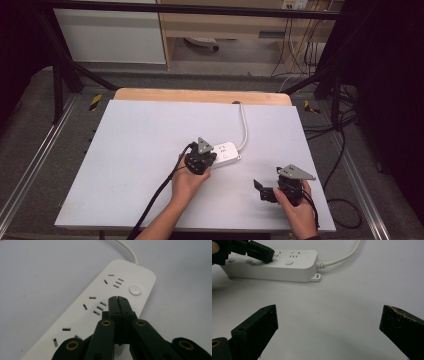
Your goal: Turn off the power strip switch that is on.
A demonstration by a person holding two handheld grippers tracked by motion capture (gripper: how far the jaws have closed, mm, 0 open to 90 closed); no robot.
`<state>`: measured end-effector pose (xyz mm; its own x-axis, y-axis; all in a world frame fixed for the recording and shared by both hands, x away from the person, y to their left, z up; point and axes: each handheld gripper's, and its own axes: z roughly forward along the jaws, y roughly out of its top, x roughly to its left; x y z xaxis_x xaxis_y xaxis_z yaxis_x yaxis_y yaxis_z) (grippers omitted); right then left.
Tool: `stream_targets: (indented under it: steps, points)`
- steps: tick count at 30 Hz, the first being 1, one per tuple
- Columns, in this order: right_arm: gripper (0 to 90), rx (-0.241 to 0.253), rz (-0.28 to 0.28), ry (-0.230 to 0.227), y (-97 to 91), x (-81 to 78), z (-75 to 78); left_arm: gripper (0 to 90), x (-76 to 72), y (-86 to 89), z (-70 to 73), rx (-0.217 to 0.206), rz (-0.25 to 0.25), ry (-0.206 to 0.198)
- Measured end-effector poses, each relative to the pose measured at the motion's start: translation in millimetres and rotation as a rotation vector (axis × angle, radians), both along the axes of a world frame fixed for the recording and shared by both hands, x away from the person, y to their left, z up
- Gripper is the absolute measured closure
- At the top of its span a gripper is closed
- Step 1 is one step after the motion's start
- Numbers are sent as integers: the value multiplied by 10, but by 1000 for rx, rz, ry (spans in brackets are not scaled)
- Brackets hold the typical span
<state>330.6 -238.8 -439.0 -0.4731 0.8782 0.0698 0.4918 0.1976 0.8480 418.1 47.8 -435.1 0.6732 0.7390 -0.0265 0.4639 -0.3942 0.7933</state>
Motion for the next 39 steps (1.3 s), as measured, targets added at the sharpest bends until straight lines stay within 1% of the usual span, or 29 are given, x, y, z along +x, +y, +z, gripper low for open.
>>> stream_targets:
  steps: [2,4,6,8,13,17,21,24,25,26,27,30,34,37,39]
  points:
    - [26,-5,3,-1,-2,4,-1,900,9,11,-1,-11,0,10]
    - [26,-4,2,0,1,2,0,900,11,13,0,-8,-6,7]
    - [26,-7,5,0,-1,-1,1,900,15,16,5,-10,-6,14]
    - [26,-7,4,0,-1,-1,0,900,19,20,3,-20,-3,19]
    - [26,-8,4,0,0,6,-4,900,29,28,5,-27,-6,28]
    - [26,-7,2,1,-2,3,-3,900,25,22,4,-25,-2,24]
    - [26,-7,4,-1,-8,4,-4,900,45,38,3,-42,-4,41]
    - [26,-5,2,-2,-12,4,-2,900,50,41,5,-47,-3,47]
    - [26,-1,1,0,-11,3,-1,900,50,41,5,-47,-3,45]
    - [26,-5,1,-3,-14,5,-3,900,45,43,9,-52,-1,28]
    - [26,-4,1,-3,-14,5,-3,900,47,43,17,-48,3,27]
    - [26,-5,1,-2,-16,4,-4,900,58,53,16,-60,5,38]
    - [26,-2,-2,1,-18,6,-5,900,71,64,14,-69,1,39]
    - [26,3,-4,-1,-22,7,-4,900,93,79,13,-94,10,62]
    - [26,5,-4,1,-26,7,-3,900,95,80,10,-93,12,55]
